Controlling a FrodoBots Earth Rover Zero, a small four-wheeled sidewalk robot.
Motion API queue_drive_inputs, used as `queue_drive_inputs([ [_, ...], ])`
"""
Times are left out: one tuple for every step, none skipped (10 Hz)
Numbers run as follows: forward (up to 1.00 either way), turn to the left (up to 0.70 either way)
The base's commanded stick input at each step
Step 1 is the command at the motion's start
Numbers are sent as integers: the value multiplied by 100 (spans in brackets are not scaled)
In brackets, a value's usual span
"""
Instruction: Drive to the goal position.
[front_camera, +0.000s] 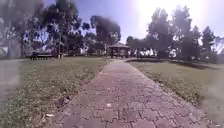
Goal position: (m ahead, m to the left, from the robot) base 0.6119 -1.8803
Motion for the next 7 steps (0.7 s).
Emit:
queue_drive_inputs([
  [70,0],
  [70,0],
  [70,0],
  [70,0],
  [70,0],
  [70,0],
  [70,0],
])
